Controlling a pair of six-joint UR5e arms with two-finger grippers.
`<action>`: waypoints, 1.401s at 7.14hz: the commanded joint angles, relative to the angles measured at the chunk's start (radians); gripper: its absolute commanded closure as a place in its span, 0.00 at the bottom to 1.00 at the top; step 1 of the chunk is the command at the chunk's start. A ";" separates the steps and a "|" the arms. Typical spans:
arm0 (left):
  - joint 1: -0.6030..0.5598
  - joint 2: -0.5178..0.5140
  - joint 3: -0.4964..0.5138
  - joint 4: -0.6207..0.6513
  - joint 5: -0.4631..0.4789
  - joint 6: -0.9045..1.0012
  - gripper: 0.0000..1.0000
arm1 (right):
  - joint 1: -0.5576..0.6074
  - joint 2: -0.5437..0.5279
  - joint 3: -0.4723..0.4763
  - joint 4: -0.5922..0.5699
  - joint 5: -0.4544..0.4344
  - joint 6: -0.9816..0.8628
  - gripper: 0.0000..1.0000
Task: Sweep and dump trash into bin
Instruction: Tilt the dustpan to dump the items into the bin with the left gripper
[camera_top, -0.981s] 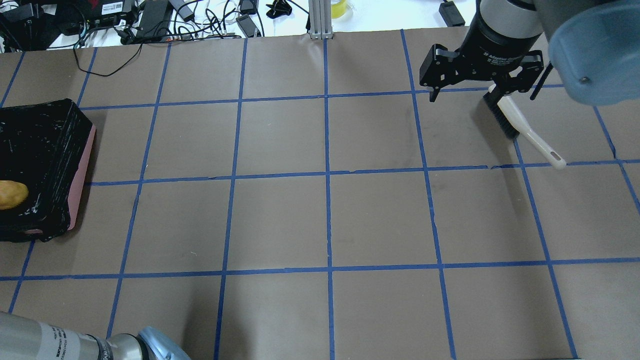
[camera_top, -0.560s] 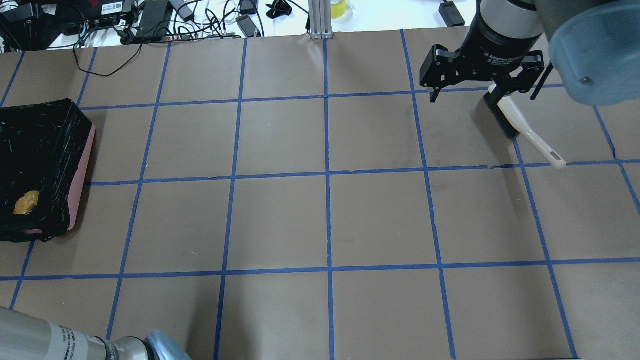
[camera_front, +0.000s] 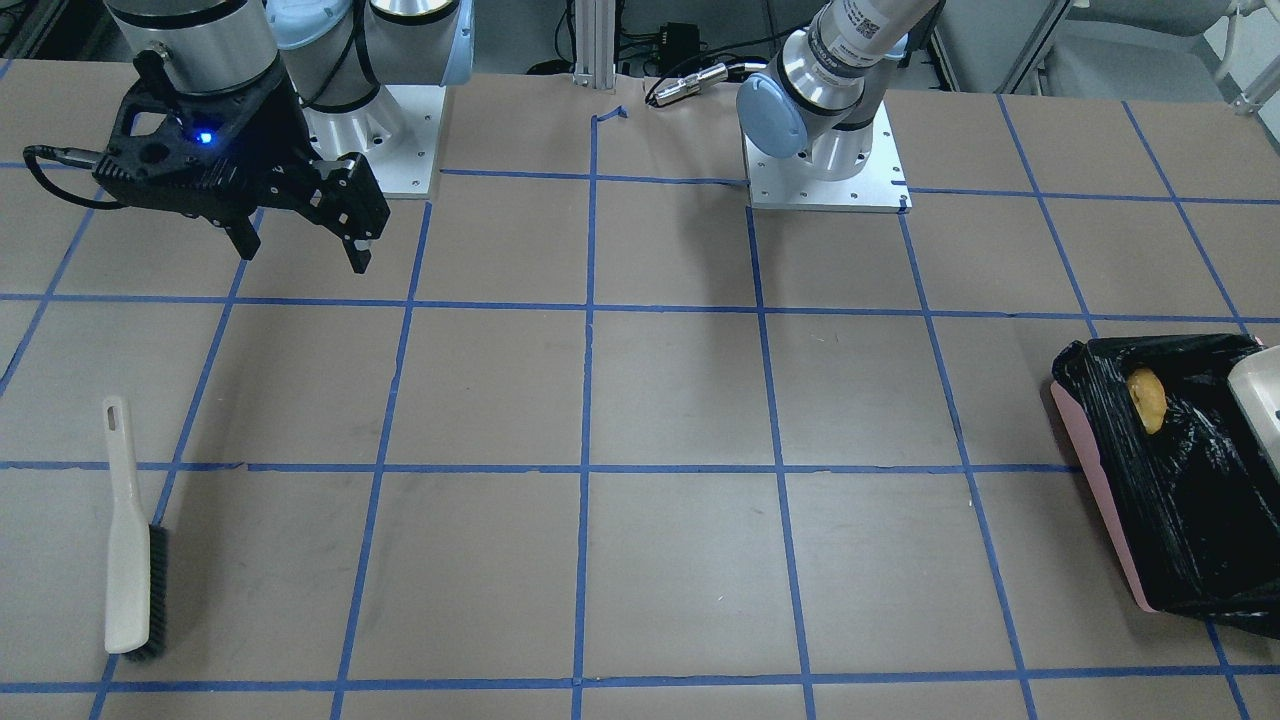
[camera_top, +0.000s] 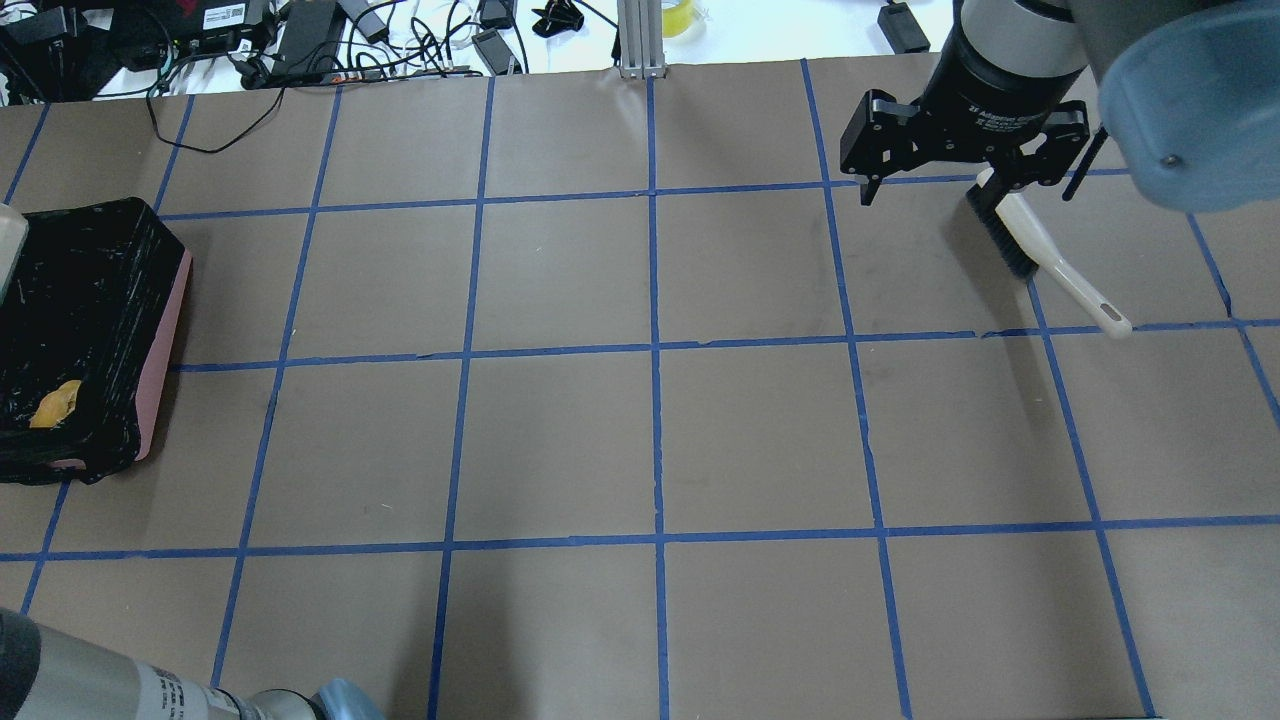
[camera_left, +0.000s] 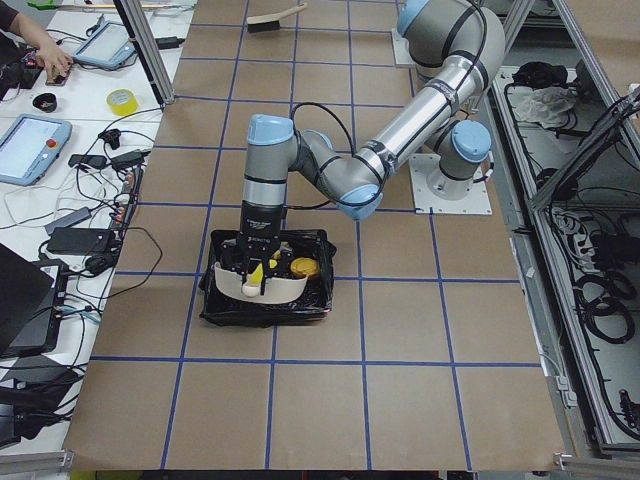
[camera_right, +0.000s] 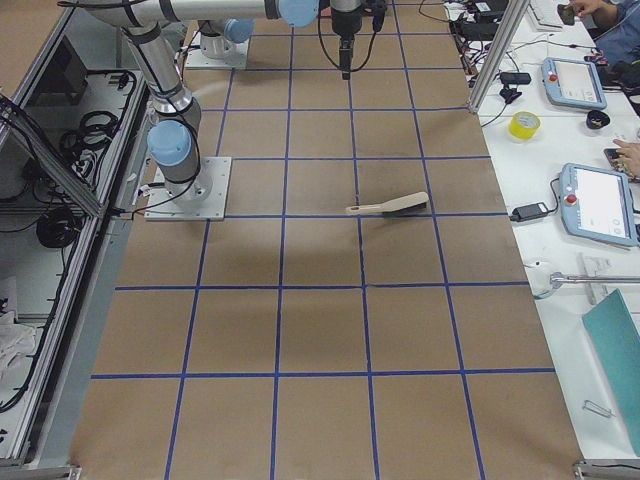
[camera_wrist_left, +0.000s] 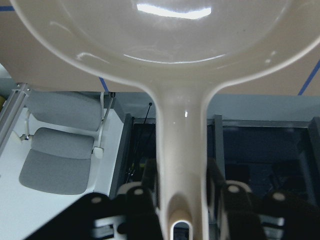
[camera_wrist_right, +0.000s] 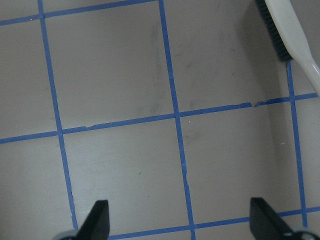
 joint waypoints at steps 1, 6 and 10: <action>-0.009 -0.011 -0.141 0.358 0.007 0.089 1.00 | 0.000 -0.002 0.000 0.000 0.002 -0.003 0.00; -0.045 -0.008 -0.180 0.373 0.074 0.108 1.00 | 0.000 -0.003 0.000 0.000 0.002 -0.003 0.00; -0.084 0.042 -0.100 0.122 0.067 0.070 1.00 | 0.000 -0.003 0.000 0.002 0.000 -0.003 0.00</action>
